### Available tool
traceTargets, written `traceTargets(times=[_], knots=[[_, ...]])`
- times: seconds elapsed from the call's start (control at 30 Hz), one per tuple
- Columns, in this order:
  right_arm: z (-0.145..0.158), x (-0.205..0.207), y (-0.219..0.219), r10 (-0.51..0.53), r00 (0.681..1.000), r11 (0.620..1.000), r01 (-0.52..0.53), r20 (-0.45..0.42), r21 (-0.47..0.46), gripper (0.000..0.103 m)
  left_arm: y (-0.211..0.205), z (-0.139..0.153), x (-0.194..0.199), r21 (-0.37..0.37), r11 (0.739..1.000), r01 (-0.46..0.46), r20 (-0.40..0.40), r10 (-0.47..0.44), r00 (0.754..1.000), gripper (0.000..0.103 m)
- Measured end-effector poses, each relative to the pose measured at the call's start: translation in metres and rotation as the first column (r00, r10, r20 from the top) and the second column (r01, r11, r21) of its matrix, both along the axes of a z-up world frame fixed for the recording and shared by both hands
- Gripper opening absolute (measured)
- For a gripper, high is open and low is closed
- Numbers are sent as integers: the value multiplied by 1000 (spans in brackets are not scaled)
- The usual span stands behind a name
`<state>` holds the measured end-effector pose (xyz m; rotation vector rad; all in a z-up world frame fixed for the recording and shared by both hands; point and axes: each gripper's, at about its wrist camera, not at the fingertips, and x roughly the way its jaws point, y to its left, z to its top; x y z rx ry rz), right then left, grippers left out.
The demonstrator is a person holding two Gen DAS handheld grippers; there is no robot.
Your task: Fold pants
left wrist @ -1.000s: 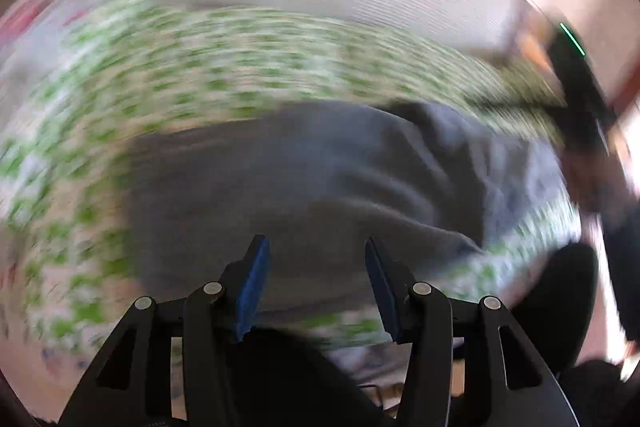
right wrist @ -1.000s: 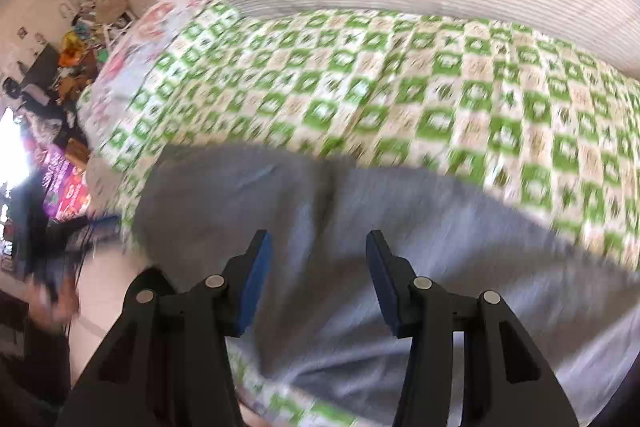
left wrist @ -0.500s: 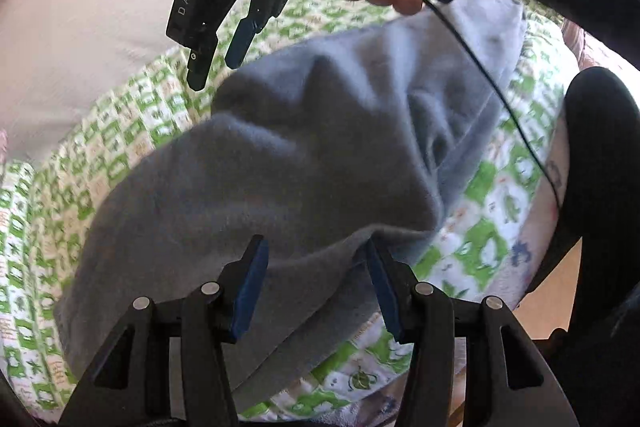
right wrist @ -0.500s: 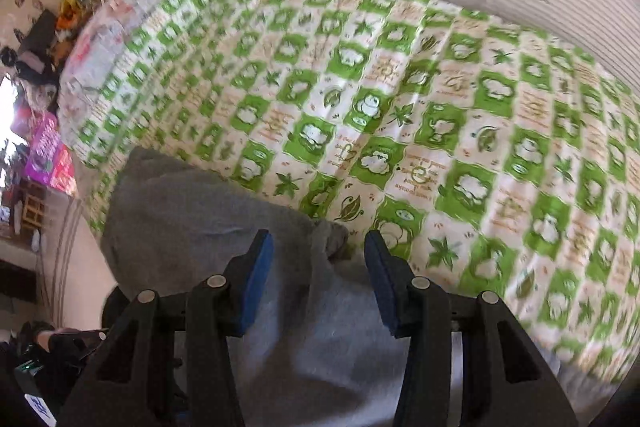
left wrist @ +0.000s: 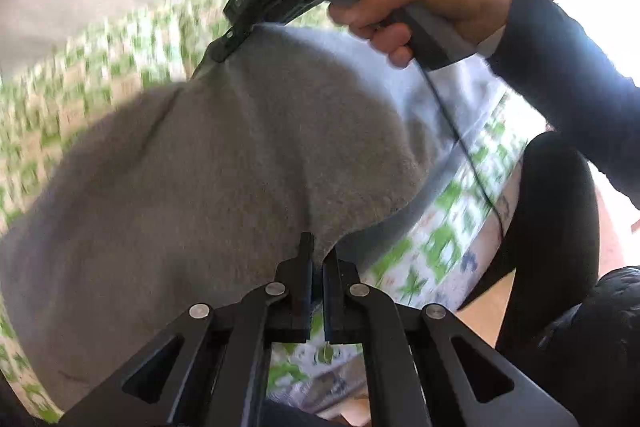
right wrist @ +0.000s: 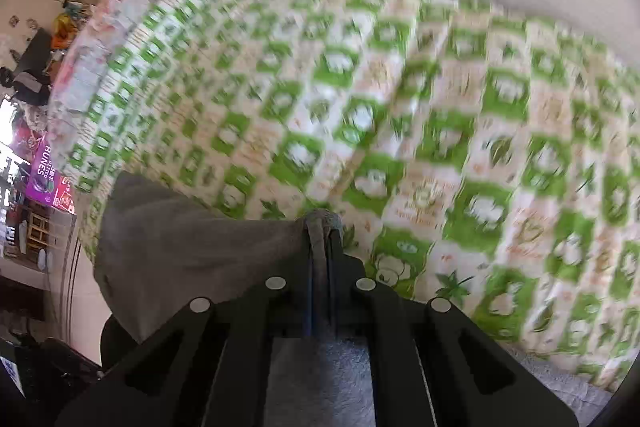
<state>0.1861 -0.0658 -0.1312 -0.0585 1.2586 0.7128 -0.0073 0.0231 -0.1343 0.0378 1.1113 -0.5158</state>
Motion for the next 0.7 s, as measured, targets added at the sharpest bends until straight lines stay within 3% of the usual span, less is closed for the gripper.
traceTargets(times=[0.1,0.13,0.2,0.3,0.33,0.47,0.57,0.63,0.7], knots=[[-28,-6,2,1,999,998,-4,-45,-69,16,-1,-21,2,12,999,-37,-69,38,997,2],[-24,-10,-2,-12,1000,998,10,-27,-57,18,-2,-20,1,-1,999,-39,-77,39,996,5],[-11,-17,-10,-34,999,998,34,-10,-49,33,0,-12,-2,3,999,-54,-72,54,996,10],[22,-36,-34,-65,996,998,64,67,13,50,9,1,-9,-21,997,-75,-70,73,995,31],[29,-40,-40,-70,994,997,69,85,19,51,11,6,-12,-15,996,-88,-61,87,994,37],[41,-53,-48,-76,992,996,72,101,43,51,38,21,-33,-27,981,-191,-36,190,981,42],[42,-59,-38,-58,994,997,53,93,51,51,71,23,-38,-24,941,-337,-30,336,941,44],[42,-64,-23,-28,995,998,23,91,60,51,103,24,-46,-30,894,-447,-28,446,895,48],[44,-69,-1,13,996,997,-19,89,74,51,134,21,-57,-53,831,-553,-43,551,833,48]])
